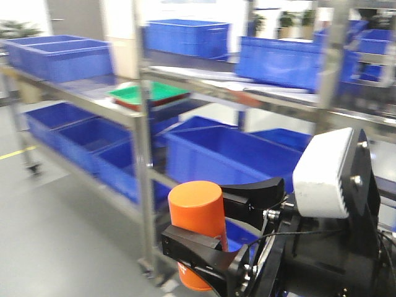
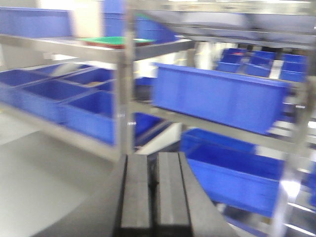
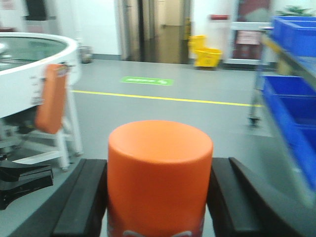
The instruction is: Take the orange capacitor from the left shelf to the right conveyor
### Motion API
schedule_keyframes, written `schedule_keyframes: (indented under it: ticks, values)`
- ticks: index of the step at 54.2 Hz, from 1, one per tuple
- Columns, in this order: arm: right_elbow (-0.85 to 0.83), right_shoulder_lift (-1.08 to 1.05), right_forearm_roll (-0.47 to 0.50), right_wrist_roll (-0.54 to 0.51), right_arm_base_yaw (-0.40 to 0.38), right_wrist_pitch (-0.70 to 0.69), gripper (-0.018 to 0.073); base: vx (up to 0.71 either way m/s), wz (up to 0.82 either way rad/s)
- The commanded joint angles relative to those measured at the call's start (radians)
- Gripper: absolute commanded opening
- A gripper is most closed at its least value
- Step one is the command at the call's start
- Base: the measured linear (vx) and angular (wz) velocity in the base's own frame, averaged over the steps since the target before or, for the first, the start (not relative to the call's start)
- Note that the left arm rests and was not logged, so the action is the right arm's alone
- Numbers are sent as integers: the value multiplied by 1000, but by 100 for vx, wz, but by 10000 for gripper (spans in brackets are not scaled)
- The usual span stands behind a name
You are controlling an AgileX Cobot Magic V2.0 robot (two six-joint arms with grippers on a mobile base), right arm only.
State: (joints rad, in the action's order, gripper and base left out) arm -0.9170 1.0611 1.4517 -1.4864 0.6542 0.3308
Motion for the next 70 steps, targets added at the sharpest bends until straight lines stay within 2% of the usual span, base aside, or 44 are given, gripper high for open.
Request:
schedule_keyframes:
  ticks: [1,36,70]
  values:
    - [-29,-20,32,-7,-2,-4,-3,-3,68]
    - [-29,-20,32,-7,-2,-4,-3,3,70]
    - [-29,-20,32,-7,-2,-5,-3,14,73]
